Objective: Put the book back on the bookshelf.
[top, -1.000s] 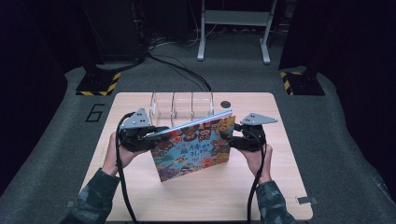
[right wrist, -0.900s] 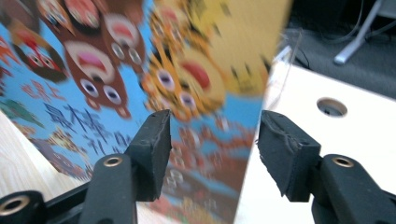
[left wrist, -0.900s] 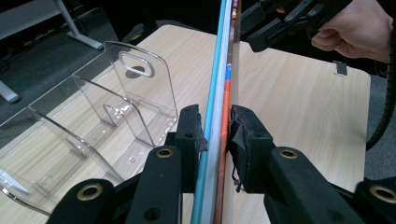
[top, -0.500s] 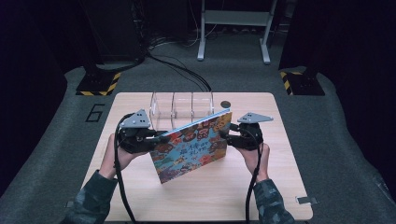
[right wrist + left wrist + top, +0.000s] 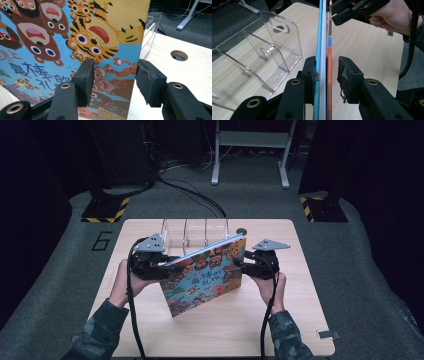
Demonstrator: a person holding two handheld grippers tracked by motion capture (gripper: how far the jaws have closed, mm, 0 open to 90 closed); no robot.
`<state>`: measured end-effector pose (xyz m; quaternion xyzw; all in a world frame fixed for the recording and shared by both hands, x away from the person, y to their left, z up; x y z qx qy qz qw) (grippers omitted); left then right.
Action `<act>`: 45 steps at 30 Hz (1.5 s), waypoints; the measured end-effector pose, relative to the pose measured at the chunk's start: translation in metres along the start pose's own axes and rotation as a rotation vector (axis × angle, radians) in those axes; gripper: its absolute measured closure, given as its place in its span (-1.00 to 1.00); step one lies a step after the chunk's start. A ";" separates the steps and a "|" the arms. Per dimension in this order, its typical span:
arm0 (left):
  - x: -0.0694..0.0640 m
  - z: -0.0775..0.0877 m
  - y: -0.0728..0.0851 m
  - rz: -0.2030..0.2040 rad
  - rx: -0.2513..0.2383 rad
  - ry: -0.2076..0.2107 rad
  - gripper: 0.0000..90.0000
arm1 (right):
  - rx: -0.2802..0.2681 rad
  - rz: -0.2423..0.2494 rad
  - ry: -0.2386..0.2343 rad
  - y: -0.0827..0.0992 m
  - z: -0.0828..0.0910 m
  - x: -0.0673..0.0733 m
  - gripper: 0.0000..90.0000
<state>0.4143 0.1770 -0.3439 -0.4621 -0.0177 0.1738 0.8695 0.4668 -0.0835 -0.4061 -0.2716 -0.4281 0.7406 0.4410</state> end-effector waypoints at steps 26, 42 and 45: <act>0.005 -0.014 0.007 -0.011 0.061 0.026 0.42 | -0.006 0.001 -0.049 0.010 0.002 0.002 0.09; 0.009 -0.017 0.005 0.060 0.078 0.062 0.76 | 0.009 -0.040 -0.040 0.026 0.000 -0.004 0.00; 0.010 -0.017 0.004 0.061 0.087 0.065 0.77 | 0.027 -0.058 0.001 0.044 -0.001 -0.013 -0.17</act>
Point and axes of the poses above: each handheld gripper's, and its own axes: z roughly backward along the jaws, y roughly out of its underside, x roughly to its left, the point moved 6 cm from there along -z, roughly forward along the jaws, and after that the axes turned 13 degrees about y, right-handed, at the moved point
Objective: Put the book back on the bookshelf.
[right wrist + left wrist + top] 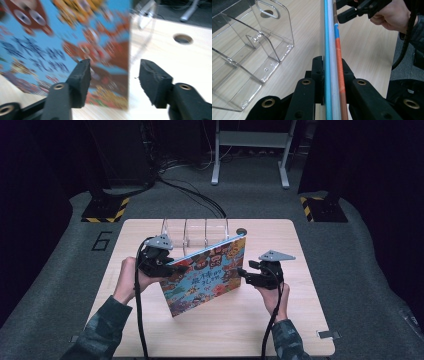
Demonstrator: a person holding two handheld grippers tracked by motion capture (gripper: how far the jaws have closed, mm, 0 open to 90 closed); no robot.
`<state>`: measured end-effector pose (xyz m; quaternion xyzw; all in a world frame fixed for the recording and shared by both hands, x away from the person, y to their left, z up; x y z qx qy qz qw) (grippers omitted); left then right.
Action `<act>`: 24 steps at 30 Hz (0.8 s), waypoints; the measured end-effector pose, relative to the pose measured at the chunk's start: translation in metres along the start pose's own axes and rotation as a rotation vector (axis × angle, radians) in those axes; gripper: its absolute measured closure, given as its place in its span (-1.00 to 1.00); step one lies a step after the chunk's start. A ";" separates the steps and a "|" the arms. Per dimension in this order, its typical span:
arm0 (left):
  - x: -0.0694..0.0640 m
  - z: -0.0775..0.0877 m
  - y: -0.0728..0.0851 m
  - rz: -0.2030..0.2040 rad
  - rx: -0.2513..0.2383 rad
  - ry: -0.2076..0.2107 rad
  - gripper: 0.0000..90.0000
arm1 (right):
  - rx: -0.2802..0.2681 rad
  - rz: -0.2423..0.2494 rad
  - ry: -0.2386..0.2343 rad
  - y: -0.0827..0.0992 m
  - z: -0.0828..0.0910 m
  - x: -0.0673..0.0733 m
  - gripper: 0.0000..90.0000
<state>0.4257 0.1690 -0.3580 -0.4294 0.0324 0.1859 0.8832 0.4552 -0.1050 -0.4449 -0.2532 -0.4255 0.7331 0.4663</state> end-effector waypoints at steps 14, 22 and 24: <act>0.001 0.000 -0.001 0.014 0.012 -0.016 0.77 | 0.159 -0.174 0.192 0.117 -0.014 -0.054 -0.36; 0.005 0.001 -0.004 0.021 0.039 -0.008 0.78 | 0.162 -0.141 0.281 0.125 -0.017 -0.063 -0.39; 0.005 0.001 -0.006 0.029 0.055 0.002 0.78 | 0.170 -0.126 0.288 0.125 -0.018 -0.062 -0.39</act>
Point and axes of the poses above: each handheld gripper's, and its own axes: z roughly backward along the jaws, y roughly out of its underside, x roughly to its left, the point moved 6 cm from there along -z, roughly forward along the jaws, and after that the axes turned 13 degrees about y, right-handed, at the moved point
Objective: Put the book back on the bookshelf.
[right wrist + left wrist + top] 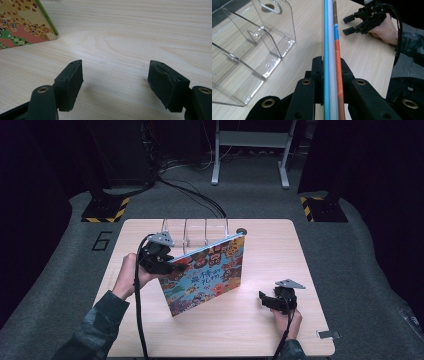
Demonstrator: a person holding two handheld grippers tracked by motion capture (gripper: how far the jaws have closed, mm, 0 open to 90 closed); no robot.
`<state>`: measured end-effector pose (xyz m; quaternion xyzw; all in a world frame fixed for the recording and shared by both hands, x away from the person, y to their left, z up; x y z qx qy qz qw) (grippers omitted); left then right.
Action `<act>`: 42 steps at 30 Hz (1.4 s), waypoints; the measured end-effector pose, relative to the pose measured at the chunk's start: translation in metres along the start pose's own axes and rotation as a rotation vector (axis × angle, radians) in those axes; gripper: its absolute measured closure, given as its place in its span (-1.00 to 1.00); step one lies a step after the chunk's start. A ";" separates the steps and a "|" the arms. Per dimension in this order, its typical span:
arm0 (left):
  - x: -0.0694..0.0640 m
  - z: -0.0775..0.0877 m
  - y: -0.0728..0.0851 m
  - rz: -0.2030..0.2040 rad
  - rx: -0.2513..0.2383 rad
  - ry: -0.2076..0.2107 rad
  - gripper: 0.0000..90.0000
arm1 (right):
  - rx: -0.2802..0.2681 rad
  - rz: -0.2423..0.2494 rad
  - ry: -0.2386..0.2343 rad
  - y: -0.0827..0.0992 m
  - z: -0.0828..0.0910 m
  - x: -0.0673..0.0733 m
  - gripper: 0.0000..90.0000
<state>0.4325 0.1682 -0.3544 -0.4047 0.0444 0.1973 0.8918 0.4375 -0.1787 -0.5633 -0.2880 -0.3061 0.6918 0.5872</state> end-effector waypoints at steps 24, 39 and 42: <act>-0.001 0.008 -0.055 0.003 0.208 -0.026 0.79 | 0.006 0.015 0.003 0.001 -0.001 0.004 -0.39; -0.009 0.027 -0.085 -0.030 0.314 -0.090 0.79 | -0.002 0.036 0.017 0.000 -0.002 0.003 -0.40; -0.010 0.031 -0.084 -0.034 0.310 -0.094 0.79 | 0.012 0.038 0.029 0.001 -0.002 0.003 -0.44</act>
Point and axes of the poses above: each handheld gripper's, and its own axes: z roughly backward along the jaws, y roughly out of its underside, x roughly to its left, the point moved 6 cm from there along -z, roughly forward along the jaws, and after that the axes turned 13 degrees about y, right-handed, at the moved point
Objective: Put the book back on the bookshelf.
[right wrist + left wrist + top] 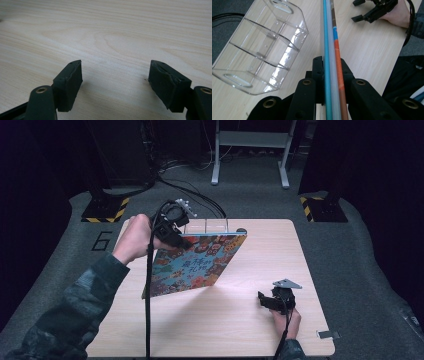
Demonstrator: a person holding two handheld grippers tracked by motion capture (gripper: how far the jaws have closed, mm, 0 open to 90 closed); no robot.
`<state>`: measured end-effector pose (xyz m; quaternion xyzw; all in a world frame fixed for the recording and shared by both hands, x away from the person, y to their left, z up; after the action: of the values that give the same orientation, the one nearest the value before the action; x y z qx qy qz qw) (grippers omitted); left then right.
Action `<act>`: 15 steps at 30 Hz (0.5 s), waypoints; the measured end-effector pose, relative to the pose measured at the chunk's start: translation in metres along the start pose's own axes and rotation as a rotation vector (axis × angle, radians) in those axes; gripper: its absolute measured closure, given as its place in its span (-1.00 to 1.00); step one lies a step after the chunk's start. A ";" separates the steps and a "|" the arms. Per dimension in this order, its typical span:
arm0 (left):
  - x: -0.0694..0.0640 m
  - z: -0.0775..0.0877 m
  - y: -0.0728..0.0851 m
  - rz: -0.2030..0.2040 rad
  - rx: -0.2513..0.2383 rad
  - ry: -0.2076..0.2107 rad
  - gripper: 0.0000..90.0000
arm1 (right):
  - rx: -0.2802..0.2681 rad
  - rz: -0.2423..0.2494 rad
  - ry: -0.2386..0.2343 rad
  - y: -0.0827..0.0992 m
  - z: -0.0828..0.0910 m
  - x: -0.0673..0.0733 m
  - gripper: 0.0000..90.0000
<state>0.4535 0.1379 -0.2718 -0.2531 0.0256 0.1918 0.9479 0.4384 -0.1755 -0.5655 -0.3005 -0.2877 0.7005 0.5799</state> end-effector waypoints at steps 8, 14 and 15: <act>0.001 0.015 0.008 0.028 -0.026 -0.025 0.79 | 0.007 0.028 0.042 0.000 -0.002 0.001 -0.56; 0.003 0.025 0.014 0.046 -0.045 -0.055 0.79 | 0.004 0.025 0.047 0.000 -0.003 0.001 -0.55; 0.004 0.027 0.015 0.046 -0.048 -0.062 0.79 | 0.004 0.025 0.047 0.000 -0.003 0.001 -0.55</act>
<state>0.4504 0.1646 -0.2556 -0.2692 -0.0027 0.2218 0.9372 0.4402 -0.1749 -0.5672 -0.3192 -0.2689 0.7011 0.5781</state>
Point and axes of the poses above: each handheld gripper's, and its own axes: z roughly backward along the jaws, y roughly out of its underside, x roughly to its left, the point moved 6 cm from there along -z, roughly forward along the jaws, and after that the axes turned 13 degrees about y, right-handed, at the moved point
